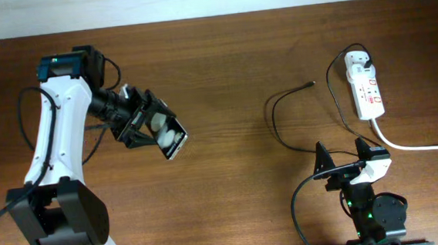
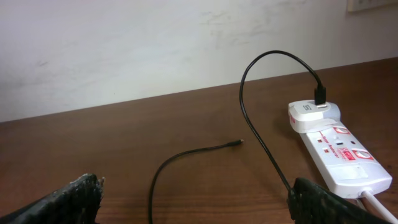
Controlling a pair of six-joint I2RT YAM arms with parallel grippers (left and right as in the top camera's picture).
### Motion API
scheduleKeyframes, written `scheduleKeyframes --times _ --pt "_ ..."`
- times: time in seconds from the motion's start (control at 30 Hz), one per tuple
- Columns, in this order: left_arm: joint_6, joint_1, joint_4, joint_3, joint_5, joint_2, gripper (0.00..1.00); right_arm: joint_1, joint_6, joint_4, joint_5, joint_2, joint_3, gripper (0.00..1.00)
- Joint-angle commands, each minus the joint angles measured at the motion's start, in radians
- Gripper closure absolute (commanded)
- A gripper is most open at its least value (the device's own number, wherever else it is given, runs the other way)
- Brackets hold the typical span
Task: Plug charger to phone and switch on socket
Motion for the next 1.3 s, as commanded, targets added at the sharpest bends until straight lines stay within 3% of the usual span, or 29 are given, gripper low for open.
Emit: scheduleKeyframes --times 0.0,0.2,0.63,0.73,0.87,1.03,1.13,1.27 --pt "0.042 0.002 -0.031 0.003 0.152 -0.001 0.53 0.007 0.004 -0.004 0.008 -0.006 -0.006 0.01" --pt "0.041 0.002 -0.022 0.003 0.302 -0.001 0.55 0.007 0.004 -0.004 0.008 -0.006 -0.006 0.01" --pt "0.113 0.001 -0.034 0.003 0.302 -0.001 0.54 0.007 0.004 0.006 0.008 -0.006 -0.006 0.01" --pt "0.112 0.000 -0.033 0.003 0.306 -0.001 0.54 0.007 0.010 0.001 -0.067 -0.006 -0.006 0.01" --pt "0.111 0.001 -0.030 0.003 0.310 -0.001 0.54 0.007 0.423 0.018 -0.308 -0.006 -0.006 0.01" --pt "0.070 0.001 -0.029 0.003 0.330 -0.001 0.55 0.007 0.827 0.019 -0.648 -0.006 -0.006 0.01" --pt "0.022 0.002 -0.028 0.003 0.336 -0.001 0.55 0.007 0.984 0.019 -0.756 -0.006 -0.006 0.01" --pt "-0.029 0.001 0.005 0.003 0.335 -0.001 0.55 0.007 1.006 0.023 -0.682 -0.006 -0.006 0.01"
